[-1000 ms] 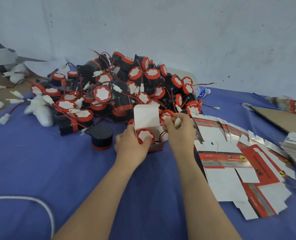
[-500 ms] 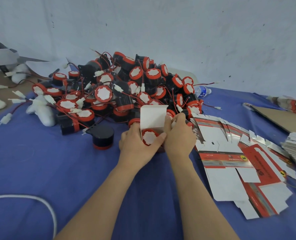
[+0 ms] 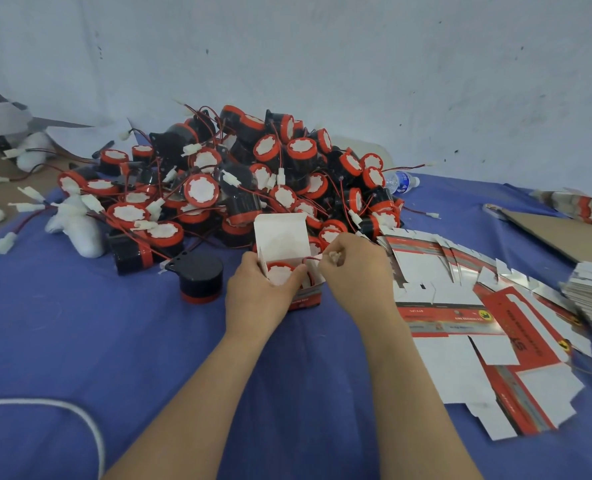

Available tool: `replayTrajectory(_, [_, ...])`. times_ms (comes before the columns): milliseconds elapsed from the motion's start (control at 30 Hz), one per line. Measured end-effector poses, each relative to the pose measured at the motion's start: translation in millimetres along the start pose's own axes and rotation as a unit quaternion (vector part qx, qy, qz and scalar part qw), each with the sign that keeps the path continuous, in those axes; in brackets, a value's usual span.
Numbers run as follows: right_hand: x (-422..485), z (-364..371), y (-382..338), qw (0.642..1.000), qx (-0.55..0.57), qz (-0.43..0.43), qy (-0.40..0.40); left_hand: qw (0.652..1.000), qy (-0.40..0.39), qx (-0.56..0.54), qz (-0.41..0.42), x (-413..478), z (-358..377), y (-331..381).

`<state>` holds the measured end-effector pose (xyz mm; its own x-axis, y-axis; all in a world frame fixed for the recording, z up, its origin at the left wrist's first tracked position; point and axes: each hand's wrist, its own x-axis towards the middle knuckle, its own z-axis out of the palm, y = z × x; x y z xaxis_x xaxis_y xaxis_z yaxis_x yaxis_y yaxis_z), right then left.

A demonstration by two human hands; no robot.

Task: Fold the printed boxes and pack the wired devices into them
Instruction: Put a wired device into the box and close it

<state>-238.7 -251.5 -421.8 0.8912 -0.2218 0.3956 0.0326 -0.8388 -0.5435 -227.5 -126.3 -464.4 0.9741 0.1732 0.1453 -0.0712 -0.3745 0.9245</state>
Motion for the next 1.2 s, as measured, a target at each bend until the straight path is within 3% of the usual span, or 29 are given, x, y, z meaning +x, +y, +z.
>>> replayTrajectory(133, [-3.7,0.9,-8.3,0.995,-0.059,-0.015,-0.079,1.000,-0.006,0.011,0.004,-2.7,-1.3,1.6])
replayTrajectory(300, [-1.1,-17.4,3.1,0.970,-0.022,-0.074,-0.231,1.000,0.001,0.024,-0.010,-1.0,-0.2,2.0])
replayTrajectory(367, [-0.4,-15.4,4.9,0.972,-0.019,-0.079,-0.220,0.999,0.007,0.031,-0.015,0.0,0.7,1.9])
replayTrajectory(500, [-1.5,2.9,-4.8,0.992,0.018,-0.067,-0.107,1.000,0.005,0.017,-0.017,0.6,0.8,3.1])
replayTrajectory(600, [-0.8,11.5,-12.7,0.994,-0.019,-0.093,-0.059,0.999,-0.001,0.032,-0.008,-0.8,1.7,4.2])
replayTrajectory(767, [2.3,12.0,-14.1,0.984,-0.114,-0.040,-0.129,0.998,-0.007,0.056,0.008,-2.7,1.5,3.7])
replayTrajectory(933, [3.4,1.6,-13.0,0.968,-0.123,-0.041,-0.216,0.997,-0.014,0.072,0.009,-1.1,-0.5,2.9])
replayTrajectory(1100, [0.0,1.6,-12.4,0.978,-0.083,-0.021,-0.188,0.996,-0.006,0.093,0.008,1.6,-0.7,0.9])
replayTrajectory(1200, [-2.1,1.3,-10.6,0.978,-0.114,-0.013,-0.176,0.994,0.001,0.110,0.002,2.0,-1.4,1.5])
